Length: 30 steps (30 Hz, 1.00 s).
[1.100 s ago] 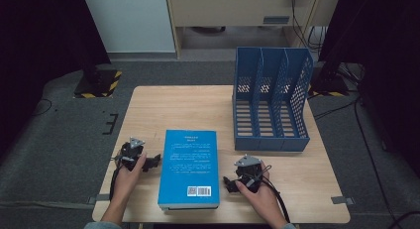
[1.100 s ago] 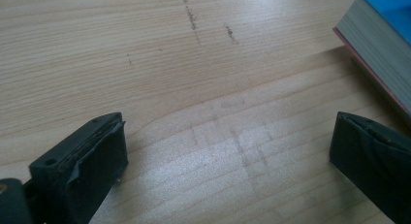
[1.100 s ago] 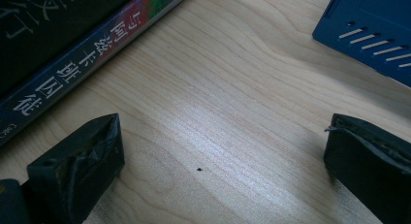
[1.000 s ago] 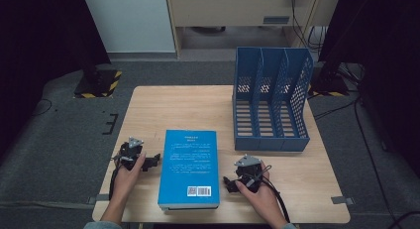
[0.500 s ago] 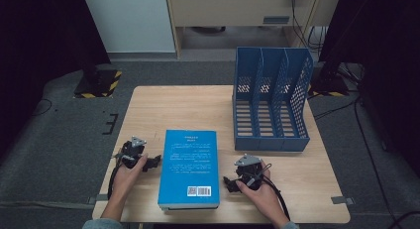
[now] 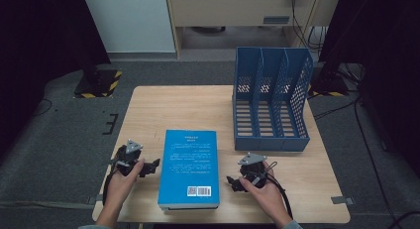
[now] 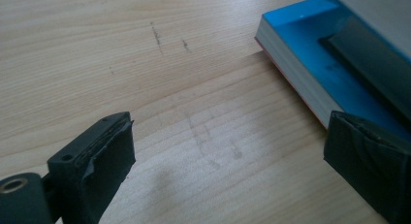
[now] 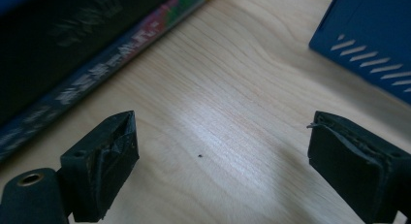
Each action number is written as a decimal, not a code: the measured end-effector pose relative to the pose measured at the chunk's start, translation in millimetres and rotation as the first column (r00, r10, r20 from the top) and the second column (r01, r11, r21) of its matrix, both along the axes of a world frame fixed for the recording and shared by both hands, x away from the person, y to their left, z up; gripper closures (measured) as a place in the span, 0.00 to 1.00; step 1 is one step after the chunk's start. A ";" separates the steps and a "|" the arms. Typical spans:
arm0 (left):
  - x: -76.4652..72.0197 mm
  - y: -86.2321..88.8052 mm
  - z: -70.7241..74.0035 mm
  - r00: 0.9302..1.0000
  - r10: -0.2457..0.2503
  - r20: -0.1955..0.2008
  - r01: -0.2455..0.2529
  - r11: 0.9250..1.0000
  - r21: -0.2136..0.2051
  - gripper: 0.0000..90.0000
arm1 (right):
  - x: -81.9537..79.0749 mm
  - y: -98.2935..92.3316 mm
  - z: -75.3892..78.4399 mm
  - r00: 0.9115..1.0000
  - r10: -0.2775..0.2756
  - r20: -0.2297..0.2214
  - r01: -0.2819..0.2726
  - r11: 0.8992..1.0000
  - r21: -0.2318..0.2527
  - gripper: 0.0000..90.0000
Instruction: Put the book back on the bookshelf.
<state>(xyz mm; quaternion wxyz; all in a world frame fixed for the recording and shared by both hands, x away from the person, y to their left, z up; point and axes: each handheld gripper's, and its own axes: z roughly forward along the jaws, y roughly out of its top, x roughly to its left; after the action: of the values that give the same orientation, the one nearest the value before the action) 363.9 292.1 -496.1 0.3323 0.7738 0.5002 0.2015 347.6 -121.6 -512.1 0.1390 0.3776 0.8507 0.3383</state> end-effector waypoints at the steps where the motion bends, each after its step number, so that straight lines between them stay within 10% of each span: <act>1: -2.5 3.1 3.5 1.000 -0.001 0.006 0.001 1.000 0.003 0.04 | -3.6 -2.8 16.8 1.000 0.004 0.022 -0.004 1.000 -0.007 0.13; 16: -24.5 -1.9 86.8 0.989 -0.127 0.071 0.130 0.990 -0.050 0.04 | -6.7 28.1 103.1 0.986 0.165 0.030 -0.167 0.983 0.070 0.11; 30: -20.5 -42.9 61.7 0.962 -0.272 0.009 0.272 0.959 -0.084 0.03 | 5.3 67.0 86.5 0.958 0.283 -0.047 -0.276 0.954 0.117 0.07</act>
<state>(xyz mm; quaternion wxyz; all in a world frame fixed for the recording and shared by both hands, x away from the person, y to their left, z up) 343.5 249.2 -434.4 0.3886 0.8207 0.3975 0.1317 352.9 -54.5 -425.6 0.0418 0.2709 0.8798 0.3885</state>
